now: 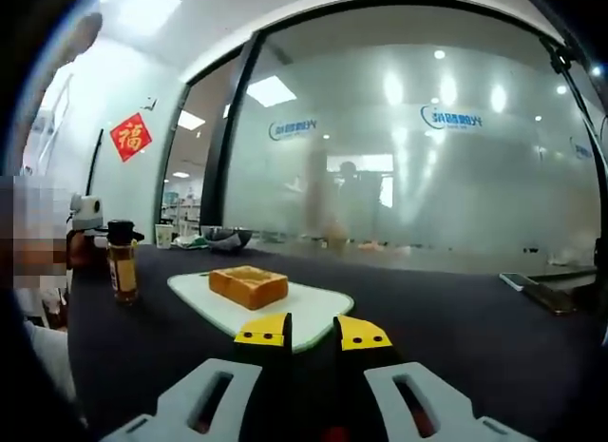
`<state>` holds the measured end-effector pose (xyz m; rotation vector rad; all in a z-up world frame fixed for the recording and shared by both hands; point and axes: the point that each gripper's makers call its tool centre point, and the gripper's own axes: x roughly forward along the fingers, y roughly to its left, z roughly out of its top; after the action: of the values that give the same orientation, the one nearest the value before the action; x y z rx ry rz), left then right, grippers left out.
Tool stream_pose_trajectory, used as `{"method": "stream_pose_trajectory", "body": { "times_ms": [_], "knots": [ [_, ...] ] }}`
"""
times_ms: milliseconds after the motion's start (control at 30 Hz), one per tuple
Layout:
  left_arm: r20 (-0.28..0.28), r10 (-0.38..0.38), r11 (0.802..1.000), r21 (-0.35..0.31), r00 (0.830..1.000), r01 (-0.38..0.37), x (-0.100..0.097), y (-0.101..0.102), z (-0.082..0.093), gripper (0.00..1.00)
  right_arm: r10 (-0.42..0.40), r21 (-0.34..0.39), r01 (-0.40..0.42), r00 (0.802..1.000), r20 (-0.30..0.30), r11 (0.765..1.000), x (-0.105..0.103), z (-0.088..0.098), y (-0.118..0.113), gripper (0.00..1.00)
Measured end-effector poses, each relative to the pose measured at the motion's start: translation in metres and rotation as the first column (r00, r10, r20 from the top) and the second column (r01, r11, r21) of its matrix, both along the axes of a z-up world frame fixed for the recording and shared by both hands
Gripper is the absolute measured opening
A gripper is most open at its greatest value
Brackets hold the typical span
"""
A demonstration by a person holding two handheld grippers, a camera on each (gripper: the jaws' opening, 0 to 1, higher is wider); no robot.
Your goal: Sprinkle pepper
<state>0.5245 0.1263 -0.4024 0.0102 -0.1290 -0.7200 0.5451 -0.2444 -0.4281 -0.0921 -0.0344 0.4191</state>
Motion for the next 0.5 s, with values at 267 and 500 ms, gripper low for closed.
{"method": "stream_pose_trajectory", "body": {
  "times_ms": [267,500],
  "knots": [
    [-0.048,-0.354,0.929,0.1,0.934,0.357,-0.052,-0.044,-0.006,0.28,0.023,0.009,-0.023,1.0,-0.001,1.0,-0.001,0.001,0.003,0.14],
    [-0.082,-0.472,0.869,0.124,0.878,0.479,-0.065,-0.076,-0.01,0.38,0.019,0.011,-0.019,1.0,-0.004,1.0,-0.001,0.001,0.002,0.14]
  ]
}}
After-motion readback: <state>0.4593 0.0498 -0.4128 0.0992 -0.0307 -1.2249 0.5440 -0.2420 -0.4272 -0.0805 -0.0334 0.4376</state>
